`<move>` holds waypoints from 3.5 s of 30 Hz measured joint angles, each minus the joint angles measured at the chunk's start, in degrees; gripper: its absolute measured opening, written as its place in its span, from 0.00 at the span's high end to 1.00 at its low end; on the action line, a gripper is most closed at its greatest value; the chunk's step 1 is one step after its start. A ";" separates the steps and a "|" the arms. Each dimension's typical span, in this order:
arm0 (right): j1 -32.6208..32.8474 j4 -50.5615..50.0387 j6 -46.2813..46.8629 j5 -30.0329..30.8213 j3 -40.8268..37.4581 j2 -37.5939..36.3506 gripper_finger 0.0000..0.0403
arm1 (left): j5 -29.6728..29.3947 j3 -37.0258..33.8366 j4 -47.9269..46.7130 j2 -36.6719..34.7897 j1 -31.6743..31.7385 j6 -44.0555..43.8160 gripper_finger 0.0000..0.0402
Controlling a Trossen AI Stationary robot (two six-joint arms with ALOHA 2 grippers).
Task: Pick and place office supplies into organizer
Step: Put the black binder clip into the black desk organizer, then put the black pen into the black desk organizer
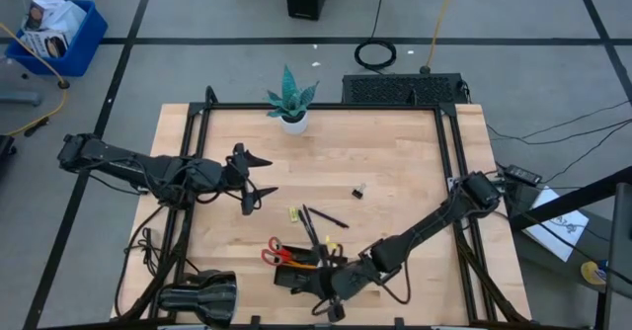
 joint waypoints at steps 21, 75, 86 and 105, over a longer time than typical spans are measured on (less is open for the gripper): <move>-1.46 4.76 -14.42 8.09 0.22 4.98 0.98 | 1.62 -0.02 -0.18 0.04 -1.14 -0.66 0.13; -5.10 40.09 -11.54 26.59 -53.26 -32.87 0.67 | 2.19 -0.02 4.53 10.44 -0.98 -4.55 0.13; -16.78 41.19 2.43 21.40 -55.82 -33.40 0.67 | 6.09 -0.02 9.96 11.19 2.49 -5.83 0.13; -16.75 23.52 2.55 12.40 -55.91 -32.70 0.68 | 11.23 -0.02 4.12 11.10 3.75 -5.06 0.13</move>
